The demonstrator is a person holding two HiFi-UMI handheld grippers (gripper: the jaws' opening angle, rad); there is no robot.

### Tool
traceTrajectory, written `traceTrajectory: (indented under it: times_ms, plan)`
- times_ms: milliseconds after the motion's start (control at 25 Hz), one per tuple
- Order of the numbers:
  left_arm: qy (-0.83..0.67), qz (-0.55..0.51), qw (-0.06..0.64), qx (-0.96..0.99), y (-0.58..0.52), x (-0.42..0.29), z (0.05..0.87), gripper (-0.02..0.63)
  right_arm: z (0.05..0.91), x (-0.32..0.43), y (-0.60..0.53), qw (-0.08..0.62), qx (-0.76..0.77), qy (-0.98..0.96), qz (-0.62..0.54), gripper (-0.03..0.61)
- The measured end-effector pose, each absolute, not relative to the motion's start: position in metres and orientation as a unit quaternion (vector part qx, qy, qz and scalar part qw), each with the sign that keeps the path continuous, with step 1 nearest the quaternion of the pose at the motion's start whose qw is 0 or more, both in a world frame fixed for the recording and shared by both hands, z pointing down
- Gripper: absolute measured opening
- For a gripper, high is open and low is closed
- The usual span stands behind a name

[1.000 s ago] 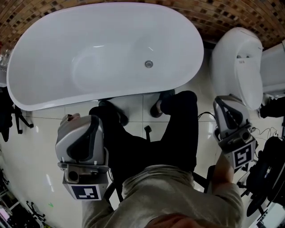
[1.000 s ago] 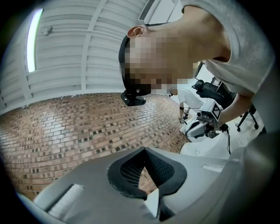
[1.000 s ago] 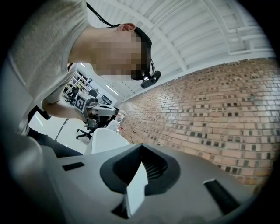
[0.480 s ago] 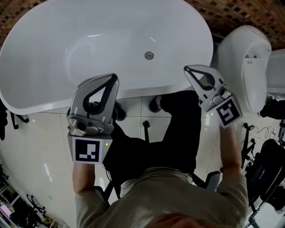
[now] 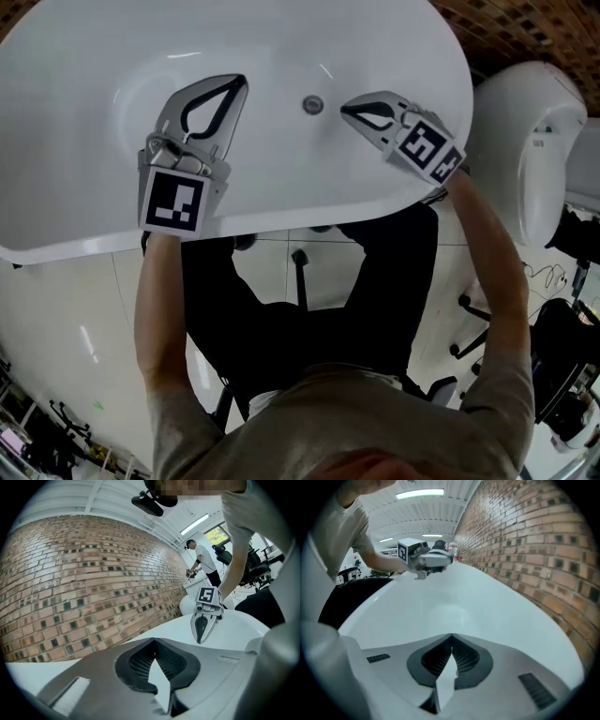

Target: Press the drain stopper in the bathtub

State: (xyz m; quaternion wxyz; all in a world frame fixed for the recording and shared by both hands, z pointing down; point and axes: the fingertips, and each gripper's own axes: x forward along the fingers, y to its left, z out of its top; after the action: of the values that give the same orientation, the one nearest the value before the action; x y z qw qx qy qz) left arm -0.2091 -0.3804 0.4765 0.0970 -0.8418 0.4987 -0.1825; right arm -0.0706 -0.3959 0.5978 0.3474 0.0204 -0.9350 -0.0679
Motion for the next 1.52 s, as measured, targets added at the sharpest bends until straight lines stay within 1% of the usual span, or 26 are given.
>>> traceTrajectory:
  times_ms: [200,320,440,520,680,760,880,1000,1120,1240,1280,1360,1440,1520]
  plan:
    - [0.502,-0.209,0.172,-0.821,-0.410,-0.210,0.492,0.009,0.709,-0.090,-0.434,0.461,-0.043,-0.885,-0.053,0.000]
    - [0.497,-0.259,0.224,-0.797,-0.407,-0.209,0.498,0.009,0.773,-0.096,-0.447,0.518,-0.060,-0.852,-0.035,0.000]
    - [0.485,-0.307,0.280,-0.770,-0.405,-0.206,0.500,0.009,0.836,-0.097,-0.466,0.560,-0.059,-0.826,-0.026,0.000]
    - [0.492,-0.309,0.284,-0.763,-0.407,-0.208,0.497,0.009,0.875,-0.093,-0.478,0.582,-0.052,-0.810,-0.037,0.000]
    - [0.534,-0.242,0.217,-0.780,-0.416,-0.220,0.480,0.009,0.934,-0.075,-0.480,0.612,-0.055,-0.787,-0.056,0.000]
    - [0.558,-0.221,0.190,-0.777,-0.417,-0.233,0.473,0.008,0.947,-0.076,-0.477,0.615,-0.065,-0.782,-0.077,0.000]
    - [0.576,-0.244,0.195,-0.755,-0.415,-0.244,0.473,0.008,0.961,-0.086,-0.481,0.610,-0.052,-0.786,-0.087,0.002]
    - [0.570,-0.277,0.226,-0.740,-0.411,-0.240,0.474,0.009,0.976,-0.086,-0.483,0.625,-0.044,-0.775,-0.085,0.002]
    - [0.550,-0.317,0.277,-0.721,-0.408,-0.229,0.474,0.009,0.981,-0.084,-0.484,0.623,-0.049,-0.776,-0.086,0.009]
    - [0.525,-0.343,0.322,-0.709,-0.404,-0.222,0.476,0.009,0.981,-0.093,-0.484,0.617,-0.064,-0.771,-0.142,0.008]
    - [0.519,-0.352,0.330,-0.706,-0.400,-0.222,0.481,0.009,0.982,-0.096,-0.482,0.624,-0.066,-0.764,-0.155,0.008]
    - [0.510,-0.365,0.342,-0.699,-0.396,-0.222,0.491,0.009,0.981,-0.095,-0.479,0.648,-0.057,-0.748,-0.130,0.008]
    - [0.510,-0.369,0.351,-0.693,-0.400,-0.222,0.495,0.009,0.960,-0.092,-0.483,0.665,-0.058,-0.737,-0.107,0.003]
    - [0.516,-0.364,0.352,-0.691,-0.405,-0.224,0.497,0.009,0.917,-0.101,-0.487,0.642,-0.063,-0.754,-0.123,0.002]
